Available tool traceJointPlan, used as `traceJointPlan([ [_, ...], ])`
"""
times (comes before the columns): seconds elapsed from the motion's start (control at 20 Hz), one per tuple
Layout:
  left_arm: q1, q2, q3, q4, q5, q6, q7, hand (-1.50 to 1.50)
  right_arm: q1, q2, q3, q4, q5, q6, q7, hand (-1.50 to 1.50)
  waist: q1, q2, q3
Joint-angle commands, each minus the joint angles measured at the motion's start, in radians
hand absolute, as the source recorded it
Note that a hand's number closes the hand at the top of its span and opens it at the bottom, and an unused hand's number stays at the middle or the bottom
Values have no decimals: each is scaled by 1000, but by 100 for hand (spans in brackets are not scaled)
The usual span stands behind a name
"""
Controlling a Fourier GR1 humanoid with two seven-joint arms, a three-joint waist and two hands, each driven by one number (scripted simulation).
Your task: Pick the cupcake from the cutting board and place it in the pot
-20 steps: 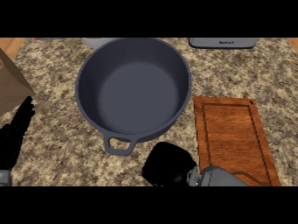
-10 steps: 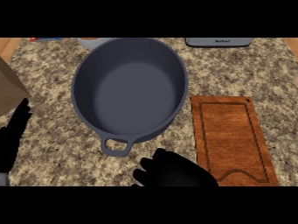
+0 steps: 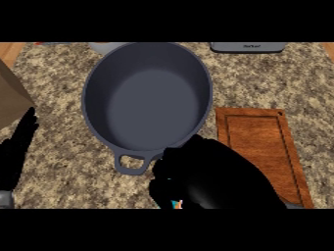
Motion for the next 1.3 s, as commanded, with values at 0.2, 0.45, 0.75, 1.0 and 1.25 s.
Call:
traceJointPlan([
  [0.2, 49, -38, -16, -54, -25, -9, -6, 0, -234, 85, -165, 197, -124, -15, 55, 150, 9, 0, 0],
  [0.45, -26, -20, 15, 7, -29, -15, 14, 0, -390, 86, -209, 519, -111, -150, -68, 150, 15, 3, 0],
  [0.75, -14, -8, 14, -70, -13, -54, 78, 0, -523, 86, -178, 817, -99, -334, -182, 150, 26, 4, 0],
  [1.0, -13, -71, -31, -19, -80, 3, 2, 0, -679, 87, -223, 1136, -106, -411, -313, 150, 33, 9, -1],
  [1.25, -41, -38, 4, -6, -44, -38, 15, 0, -731, 87, -128, 1362, -73, -584, -403, 150, 48, 14, -1],
])
